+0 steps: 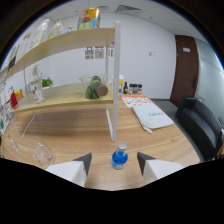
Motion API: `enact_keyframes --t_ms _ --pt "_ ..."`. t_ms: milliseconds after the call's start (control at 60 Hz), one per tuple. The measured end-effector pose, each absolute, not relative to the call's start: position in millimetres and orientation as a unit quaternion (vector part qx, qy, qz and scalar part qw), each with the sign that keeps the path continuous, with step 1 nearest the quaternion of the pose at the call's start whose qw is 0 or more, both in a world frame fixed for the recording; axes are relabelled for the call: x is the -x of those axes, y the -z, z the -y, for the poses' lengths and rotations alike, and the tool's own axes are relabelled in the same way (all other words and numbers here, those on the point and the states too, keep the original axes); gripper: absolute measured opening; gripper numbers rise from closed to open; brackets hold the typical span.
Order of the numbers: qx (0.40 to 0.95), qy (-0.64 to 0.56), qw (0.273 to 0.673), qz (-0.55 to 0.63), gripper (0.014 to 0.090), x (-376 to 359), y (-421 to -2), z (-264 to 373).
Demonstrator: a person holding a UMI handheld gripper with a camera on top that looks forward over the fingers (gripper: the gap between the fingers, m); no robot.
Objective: Make me a cup of Mount Fuji.
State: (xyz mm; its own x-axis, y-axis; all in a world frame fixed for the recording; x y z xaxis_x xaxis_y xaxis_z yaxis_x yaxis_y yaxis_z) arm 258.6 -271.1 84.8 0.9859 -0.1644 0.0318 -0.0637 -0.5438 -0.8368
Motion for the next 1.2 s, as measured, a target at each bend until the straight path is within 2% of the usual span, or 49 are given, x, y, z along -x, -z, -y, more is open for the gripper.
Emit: enact_keyframes --t_ms 133,267,500,583,717,817,1017,1083,1200 --pt "0.871 0.051 0.483 -0.068 0.0851 -207.8 -118.3 283.8" --pt "0.873 0.038 0.483 -0.056 0.0848 -145.7 -131.3 289.7" --pt "0.9 0.023 0.433 -0.046 0.0857 -58.6 -130.3 286.3" --pt "0.903 0.019 0.426 -0.047 0.0858 -36.4 -151.9 281.3" --pt "0.899 0.008 0.437 -0.04 0.0861 -4.4 -206.5 270.2" --pt "0.88 0.007 0.475 -0.02 0.0865 16.3 -262.3 257.5" --pt "0.802 -0.009 0.598 0.001 0.0867 51.8 -378.9 218.2" --pt "0.776 -0.002 0.631 0.003 0.0868 53.3 -403.0 199.7" --pt "0.749 -0.001 0.663 0.007 0.0854 64.1 -424.7 166.0"
